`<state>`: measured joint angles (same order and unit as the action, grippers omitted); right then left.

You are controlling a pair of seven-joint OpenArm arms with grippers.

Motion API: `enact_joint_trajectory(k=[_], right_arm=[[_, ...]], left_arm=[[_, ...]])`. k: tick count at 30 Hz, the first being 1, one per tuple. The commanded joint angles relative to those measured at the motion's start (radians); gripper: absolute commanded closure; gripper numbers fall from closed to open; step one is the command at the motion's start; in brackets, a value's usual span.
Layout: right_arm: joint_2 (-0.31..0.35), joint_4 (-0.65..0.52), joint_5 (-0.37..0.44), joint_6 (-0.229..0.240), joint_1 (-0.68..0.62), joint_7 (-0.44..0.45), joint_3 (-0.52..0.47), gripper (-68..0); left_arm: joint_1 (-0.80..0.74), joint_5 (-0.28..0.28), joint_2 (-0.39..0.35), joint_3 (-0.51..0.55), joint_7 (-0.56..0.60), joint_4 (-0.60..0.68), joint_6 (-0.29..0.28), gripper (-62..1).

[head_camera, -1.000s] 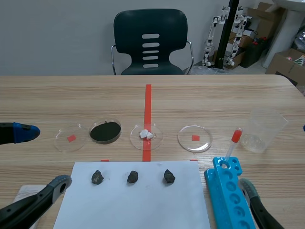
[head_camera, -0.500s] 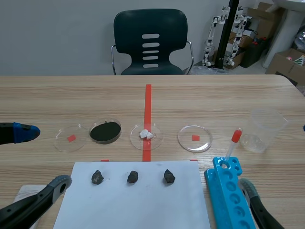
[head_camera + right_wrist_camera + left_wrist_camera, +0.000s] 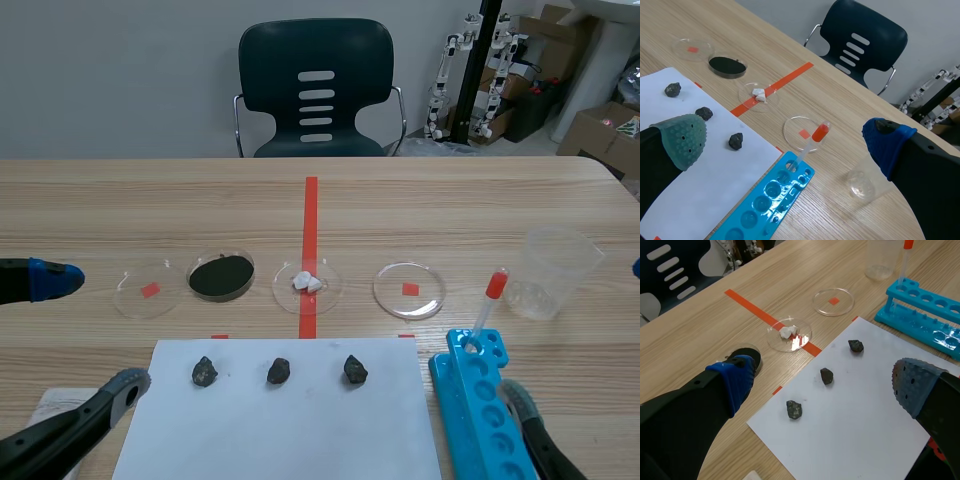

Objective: Pick up the middle mineral with the left hand

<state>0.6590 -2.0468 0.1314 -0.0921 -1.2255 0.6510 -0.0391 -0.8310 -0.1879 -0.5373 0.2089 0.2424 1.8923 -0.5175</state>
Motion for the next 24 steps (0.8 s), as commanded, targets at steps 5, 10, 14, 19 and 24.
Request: enact_joint_trajectory(k=[5,10,14,19,24], right_arm=[[-0.003,-0.021,0.011,-0.004,0.007,0.017,-0.005,-67.9],[-0.003,-0.021,0.011,-0.004,0.007,0.017,-0.005,-67.9],[-0.003,-0.021,0.011,-0.004,0.007,0.017,-0.005,-67.9],[-0.003,-0.021,0.011,-0.004,0.007,0.017,-0.005,-67.9],[-0.003,-0.021,0.011,-0.004,0.007,0.017,-0.005,-67.9]], left_arm=[[0.003,-0.011,0.005,-0.006,0.013,0.011,0.002,-57.2],[0.003,-0.011,0.005,-0.006,0.006,0.011,0.002,-57.2],[0.003,-0.011,0.005,-0.006,-0.001,0.011,0.002,-57.2],[0.003,-0.036,0.005,-0.006,-0.053,0.011,0.002,-57.2],[0.06,-0.115,0.005,-0.027,-0.211,0.011,-0.002,-57.2]])
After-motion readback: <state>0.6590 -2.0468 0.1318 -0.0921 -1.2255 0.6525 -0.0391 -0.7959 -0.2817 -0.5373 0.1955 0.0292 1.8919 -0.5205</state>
